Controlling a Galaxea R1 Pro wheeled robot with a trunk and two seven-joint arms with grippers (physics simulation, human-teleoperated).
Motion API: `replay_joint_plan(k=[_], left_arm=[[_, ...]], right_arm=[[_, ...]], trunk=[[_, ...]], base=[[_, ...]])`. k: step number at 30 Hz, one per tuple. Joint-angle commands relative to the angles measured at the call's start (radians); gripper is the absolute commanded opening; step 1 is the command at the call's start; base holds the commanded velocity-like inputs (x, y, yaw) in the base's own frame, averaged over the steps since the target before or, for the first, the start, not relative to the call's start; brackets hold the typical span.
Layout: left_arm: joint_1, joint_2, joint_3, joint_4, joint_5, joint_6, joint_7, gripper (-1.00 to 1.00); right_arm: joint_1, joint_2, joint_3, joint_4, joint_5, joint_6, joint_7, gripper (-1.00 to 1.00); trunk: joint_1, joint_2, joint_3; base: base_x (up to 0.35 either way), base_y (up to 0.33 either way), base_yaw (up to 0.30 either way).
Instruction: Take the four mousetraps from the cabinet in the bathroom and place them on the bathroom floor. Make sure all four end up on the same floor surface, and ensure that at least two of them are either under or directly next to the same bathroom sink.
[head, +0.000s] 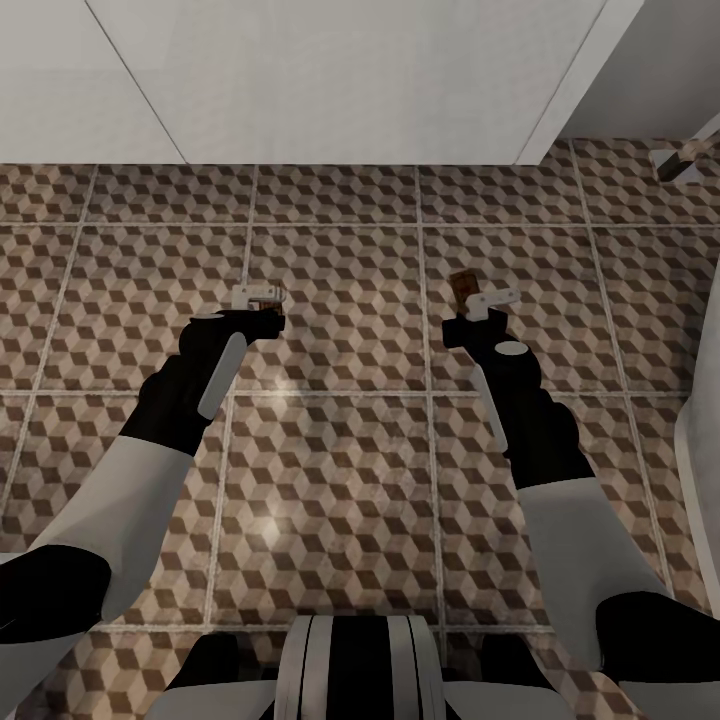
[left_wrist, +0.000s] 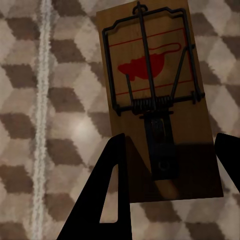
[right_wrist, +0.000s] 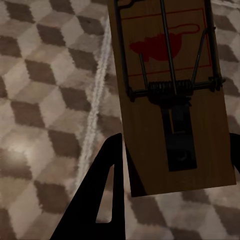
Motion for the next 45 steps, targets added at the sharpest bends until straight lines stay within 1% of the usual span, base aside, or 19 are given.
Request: replay_joint_plan(k=[1,15,20,23,25,26,28,30,38,45], left_arm=[[-0.001,0.001,-0.003,-0.001,0.011,0.003,0.009,-1.0],[-0.001,0.0,-0.003,-0.003,0.011,0.003,0.009,-1.0],[-0.001,0.0,-0.003,-0.035,0.011,0.003,0.009,-1.0],[-0.001,0.0,-0.004,-0.044,0.011,0.021,0.009,-1.0],[-0.001,-0.001,-0.003,-0.047,0.011,0.044,0.01,-1.0],[-0.001,-0.001,-0.004,-0.048,0.011,0.051,0.01,-1.0],[-0.001,-0.001,-0.004,-0.048,0.011,0.058,0.01,-1.0],[-0.001,-0.002,-0.005,-0.048,0.011,0.061,0.01,-1.0],[0.002,-0.002,-0.005,-0.042,0.011,0.062,0.011,-1.0],[0.002,-0.002,-0.005,-0.041,0.011,0.063,0.011,-1.0]], right_arm=[[-0.001,0.0,0.002,-0.001,0.006,0.007,-0.003,-1.0],[-0.001,0.007,0.002,0.025,0.007,0.008,-0.005,-1.0],[-0.001,0.007,-0.001,0.048,0.007,0.009,-0.004,-1.0],[-0.001,0.008,-0.001,0.053,0.007,0.01,-0.004,-1.0],[-0.001,0.016,-0.001,0.055,0.006,0.01,-0.004,-1.0],[-0.001,0.025,-0.001,0.056,0.006,0.011,-0.004,-1.0],[-0.001,0.044,-0.002,0.057,0.007,0.011,-0.004,-1.0],[-0.001,0.053,-0.002,0.059,0.007,0.011,-0.004,-1.0],[-0.001,0.059,-0.003,0.06,0.008,0.01,-0.005,-1.0],[-0.001,0.06,-0.001,0.059,0.008,0.008,-0.005,-1.0]], trunk=[[0.0,0.0,-0.001],[0.0,0.0,-0.001],[0.0,0.0,-0.001],[0.0,0.0,-0.001],[0.0,0.0,-0.001],[0.0,0.0,-0.001],[0.0,0.0,-0.001],[0.0,0.0,-0.001],[0.0,0.0,-0.001],[0.0,0.0,-0.001]], base=[[0.0,0.0,0.0],[0.0,0.0,0.0],[0.0,0.0,0.0],[0.0,0.0,0.0],[0.0,0.0,0.0],[0.0,0.0,0.0],[0.0,0.0,0.0],[0.0,0.0,0.0],[0.014,0.0,0.0],[0.208,0.0,0.0]])
